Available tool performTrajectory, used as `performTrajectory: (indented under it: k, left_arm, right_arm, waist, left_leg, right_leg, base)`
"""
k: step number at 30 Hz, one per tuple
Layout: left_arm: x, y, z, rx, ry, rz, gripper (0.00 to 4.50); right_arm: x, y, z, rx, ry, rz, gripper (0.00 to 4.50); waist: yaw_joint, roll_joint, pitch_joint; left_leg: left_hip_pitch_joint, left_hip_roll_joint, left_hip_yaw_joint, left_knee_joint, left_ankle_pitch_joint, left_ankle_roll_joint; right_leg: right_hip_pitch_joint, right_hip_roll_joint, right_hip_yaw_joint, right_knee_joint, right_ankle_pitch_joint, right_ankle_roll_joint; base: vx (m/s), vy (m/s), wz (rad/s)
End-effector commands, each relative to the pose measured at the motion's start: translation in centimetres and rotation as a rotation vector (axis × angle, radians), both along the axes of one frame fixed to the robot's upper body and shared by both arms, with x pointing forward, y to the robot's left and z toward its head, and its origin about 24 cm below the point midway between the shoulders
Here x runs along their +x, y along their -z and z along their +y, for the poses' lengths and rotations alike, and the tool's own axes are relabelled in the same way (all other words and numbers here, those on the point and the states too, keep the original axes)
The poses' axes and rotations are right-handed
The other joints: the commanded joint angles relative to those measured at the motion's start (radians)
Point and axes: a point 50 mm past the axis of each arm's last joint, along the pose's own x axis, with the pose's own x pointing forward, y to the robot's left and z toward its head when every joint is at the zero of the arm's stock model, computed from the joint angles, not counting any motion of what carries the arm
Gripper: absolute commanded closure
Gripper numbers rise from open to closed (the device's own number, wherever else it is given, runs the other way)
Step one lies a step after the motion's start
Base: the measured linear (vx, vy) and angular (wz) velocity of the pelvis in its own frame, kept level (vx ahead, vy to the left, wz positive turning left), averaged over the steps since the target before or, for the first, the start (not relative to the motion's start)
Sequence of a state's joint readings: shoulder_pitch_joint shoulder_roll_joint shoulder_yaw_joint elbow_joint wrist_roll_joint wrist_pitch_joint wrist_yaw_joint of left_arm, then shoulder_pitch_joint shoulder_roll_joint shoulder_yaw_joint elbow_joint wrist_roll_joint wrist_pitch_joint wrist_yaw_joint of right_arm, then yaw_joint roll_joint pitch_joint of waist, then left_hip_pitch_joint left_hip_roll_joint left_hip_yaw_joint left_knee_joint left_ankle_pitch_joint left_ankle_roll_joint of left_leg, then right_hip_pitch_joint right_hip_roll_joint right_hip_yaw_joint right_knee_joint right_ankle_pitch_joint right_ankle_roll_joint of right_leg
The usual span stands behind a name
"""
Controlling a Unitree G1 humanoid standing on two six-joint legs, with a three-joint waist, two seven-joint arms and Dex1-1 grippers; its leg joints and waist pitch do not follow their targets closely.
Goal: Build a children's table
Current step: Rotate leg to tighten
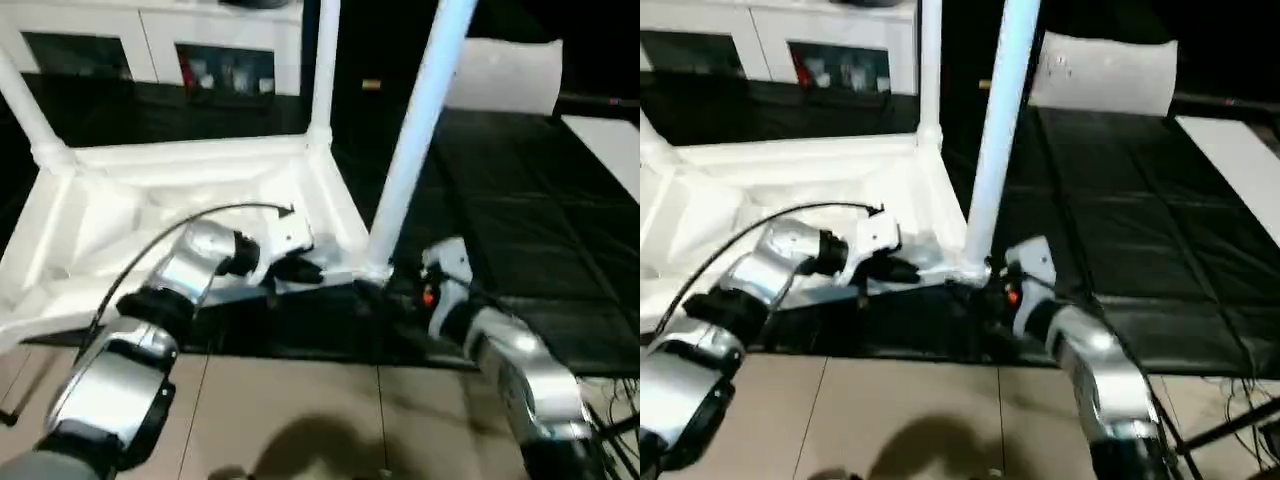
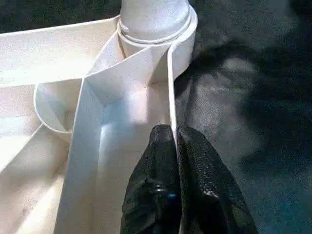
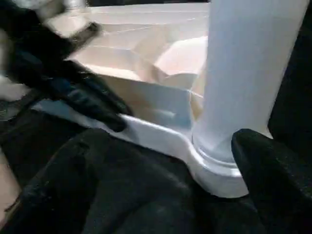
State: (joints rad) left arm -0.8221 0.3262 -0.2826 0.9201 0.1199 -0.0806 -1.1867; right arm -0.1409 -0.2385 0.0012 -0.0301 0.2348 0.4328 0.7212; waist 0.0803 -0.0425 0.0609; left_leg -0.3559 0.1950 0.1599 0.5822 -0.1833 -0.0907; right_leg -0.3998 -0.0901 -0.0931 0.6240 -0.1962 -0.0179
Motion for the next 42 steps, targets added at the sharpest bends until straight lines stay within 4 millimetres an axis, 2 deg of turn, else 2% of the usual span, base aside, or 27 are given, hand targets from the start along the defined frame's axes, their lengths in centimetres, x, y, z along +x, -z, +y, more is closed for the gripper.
performTrajectory:
  k: [1,4,5,6,7,9,13,21,24,27,35,40,42]
  left_arm:
    - [0.0,-0.4,0.6,-0.011,-0.011,0.028,4.50]
    - [0.3,-0.6,0.3,-0.058,-0.051,0.037,4.50]
    - [0.7,-0.8,-0.1,-0.100,-0.107,0.034,4.50]
    - [1.0,-1.0,-0.5,-0.132,-0.140,0.032,4.50]
    - [1.1,-1.1,-0.7,-0.152,-0.160,0.030,4.23]
    - [1.1,-1.2,-1.4,-0.180,-0.158,0.048,3.95]
    - [1.1,-1.2,-1.9,-0.187,-0.160,0.053,3.60]
    - [1.3,-0.3,-2.5,-0.138,-0.239,0.052,2.95]
    - [1.1,-0.1,-2.6,-0.137,-0.232,0.076,2.95]
    - [0.8,0.1,-2.6,-0.149,-0.227,0.130,2.95]
    - [0.5,0.4,-2.7,-0.155,-0.213,0.162,2.95]
    - [0.3,1.1,-2.3,-0.049,-0.186,0.112,2.95]
    - [0.3,1.2,-2.2,-0.027,-0.178,0.106,3.21]
  right_arm:
    - [-0.2,-0.5,-1.2,-0.001,0.023,-0.011,0.07]
    - [-0.1,-0.4,-1.8,-0.023,0.052,-0.016,0.07]
    - [-0.1,-0.4,-2.1,-0.047,0.060,-0.027,0.07]
    - [0.0,-0.5,-2.2,-0.052,0.071,-0.023,0.07]
    - [0.0,-0.5,-2.3,-0.054,0.078,-0.020,0.01]
    - [0.1,-0.8,-2.3,-0.056,0.058,-0.037,0.00]
    - [0.0,-0.8,-2.2,-0.058,0.047,-0.038,0.00]
    - [0.0,-0.7,-1.7,-0.066,0.028,-0.044,0.00]
    - [-0.1,-0.7,-1.7,-0.066,0.026,-0.043,0.00]
    - [-0.2,-0.6,-1.6,-0.072,0.021,-0.042,0.00]
    - [-0.2,-0.4,-1.3,-0.084,0.007,-0.043,0.00]
    - [-0.1,-0.3,-1.0,-0.100,-0.011,-0.050,0.00]
    - [-0.1,-0.3,-0.9,-0.101,-0.014,-0.052,0.00]
  waist:
    - [0.002,0.002,-0.067]
    - [0.002,-0.002,-0.066]
    - [0.000,-0.008,-0.066]
    - [0.002,-0.006,-0.066]
    - [0.006,-0.006,-0.066]
    - [0.008,-0.009,-0.068]
    - [0.007,-0.011,-0.069]
    - [0.007,-0.013,-0.069]
    - [0.008,-0.011,-0.068]
    - [0.009,-0.008,-0.069]
    - [0.008,-0.009,-0.068]
    - [0.008,-0.010,-0.069]
    - [0.008,-0.010,-0.068]
  left_leg:
    - [-0.002,0.035,0.000,-0.066,-0.145,0.050]
    - [0.000,0.032,0.002,-0.063,-0.157,0.045]
    - [-0.001,0.033,0.004,-0.062,-0.158,0.046]
    - [0.002,0.033,0.005,-0.061,-0.158,0.047]
    - [0.000,0.033,0.005,-0.061,-0.155,0.050]
    - [-0.001,0.034,0.005,-0.059,-0.144,0.055]
    - [-0.003,0.033,0.005,-0.058,-0.130,0.069]
    - [-0.006,0.030,0.006,-0.056,-0.125,0.072]
    - [-0.003,0.031,0.006,-0.057,-0.136,0.069]
    - [-0.004,0.032,0.004,-0.058,-0.134,0.064]
    - [-0.003,0.032,0.005,-0.058,-0.137,0.069]
    - [-0.004,0.032,0.004,-0.058,-0.139,0.068]
    - [-0.004,0.032,0.004,-0.059,-0.144,0.066]
  right_leg:
    - [0.065,-0.062,0.061,-0.080,-0.151,-0.183]
    - [0.061,-0.064,0.060,-0.085,-0.183,-0.185]
    - [0.061,-0.063,0.059,-0.086,-0.187,-0.185]
    - [0.060,-0.063,0.059,-0.087,-0.197,-0.184]
    - [0.060,-0.065,0.059,-0.087,-0.204,-0.182]
    - [0.061,-0.064,0.059,-0.084,-0.188,-0.182]
    - [0.062,-0.062,0.058,-0.082,-0.152,-0.187]
    - [0.064,-0.061,0.056,-0.086,-0.174,-0.165]
    - [0.062,-0.061,0.056,-0.090,-0.197,-0.161]
    - [0.062,-0.062,0.056,-0.087,-0.183,-0.169]
    - [0.062,-0.061,0.056,-0.087,-0.169,-0.177]
    - [0.063,-0.062,0.057,-0.088,-0.181,-0.164]
    - [0.063,-0.062,0.056,-0.090,-0.193,-0.159]
  base:
    - [0.000,0.000,0.00]
    - [0.000,0.000,0.00]
    - [0.000,0.000,0.00]
    - [0.000,0.000,0.00]
    - [0.000,0.000,0.00]
    - [0.000,0.000,0.00]
    - [0.000,0.000,0.00]
    - [0.000,0.000,0.00]
    - [0.000,0.000,0.00]
    - [0.000,0.000,0.00]
    - [0.000,0.000,0.00]
    - [0.000,0.000,0.00]
    - [0.000,0.000,0.00]
